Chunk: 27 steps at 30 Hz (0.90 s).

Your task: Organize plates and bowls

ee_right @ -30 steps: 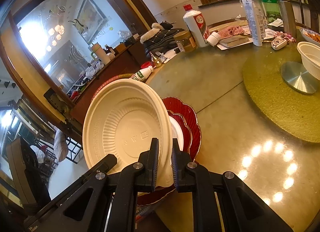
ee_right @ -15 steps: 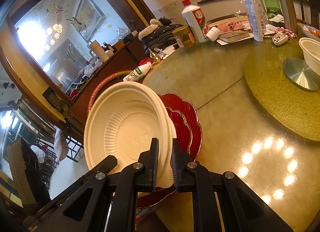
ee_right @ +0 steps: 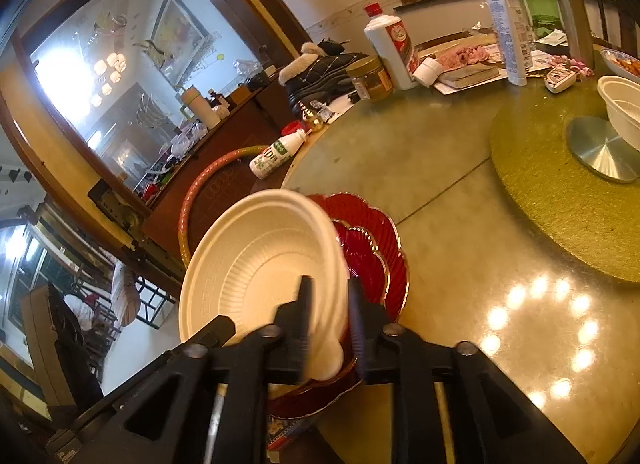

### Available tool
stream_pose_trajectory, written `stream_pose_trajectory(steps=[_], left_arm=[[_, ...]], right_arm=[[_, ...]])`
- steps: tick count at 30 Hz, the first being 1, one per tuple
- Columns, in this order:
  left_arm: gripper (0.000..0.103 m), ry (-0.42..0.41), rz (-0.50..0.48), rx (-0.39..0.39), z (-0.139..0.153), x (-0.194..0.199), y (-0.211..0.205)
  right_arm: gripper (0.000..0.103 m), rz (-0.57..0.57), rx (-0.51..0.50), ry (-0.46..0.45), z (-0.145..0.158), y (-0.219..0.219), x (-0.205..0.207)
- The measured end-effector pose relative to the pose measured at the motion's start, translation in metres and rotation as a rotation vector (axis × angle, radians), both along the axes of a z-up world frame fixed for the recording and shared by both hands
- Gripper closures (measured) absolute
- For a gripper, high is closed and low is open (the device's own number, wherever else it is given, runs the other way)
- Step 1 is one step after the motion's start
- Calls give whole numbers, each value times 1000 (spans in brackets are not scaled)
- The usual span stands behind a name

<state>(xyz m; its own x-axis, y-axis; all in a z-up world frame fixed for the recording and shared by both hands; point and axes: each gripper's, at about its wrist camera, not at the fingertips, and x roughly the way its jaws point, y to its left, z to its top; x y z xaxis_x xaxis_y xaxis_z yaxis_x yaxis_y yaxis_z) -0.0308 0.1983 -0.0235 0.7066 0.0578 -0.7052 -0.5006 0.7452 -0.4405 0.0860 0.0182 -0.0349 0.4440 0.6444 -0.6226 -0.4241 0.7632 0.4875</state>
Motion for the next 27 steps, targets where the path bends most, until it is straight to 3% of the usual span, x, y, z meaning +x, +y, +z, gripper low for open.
stream_pose_trajectory(steps=[1,2,3,7,11,15,18,21,23,27], left_arm=[[50,-9,16,-5,2,-3,2],[35,-26,46,-5,5,-7,4],[31,-52,78,-1,8,-11,6],[20,-211,277,54,33,-40,11],[19,-315,295,64,53,-44,-1],[18,-313,176,97,67,-16,-32],[18,-261,1,110,74,30,-72],[18,-151,-203,118,75,94,-125],[18,-69,-345,78,66,140,-164],[18,90,-490,-12,36,216,-231]], right_arm=[[52,-8,19,1,2,-3,0],[38,-18,38,4,3,-7,0],[28,-31,57,5,6,-11,-1],[22,-73,124,4,17,-36,-3],[19,-121,174,31,22,-74,0],[19,-174,182,45,31,-120,15],[19,-244,157,54,45,-165,36],[19,-359,121,86,51,-216,67],[17,-424,84,152,46,-248,93],[18,-545,34,229,36,-305,139]])
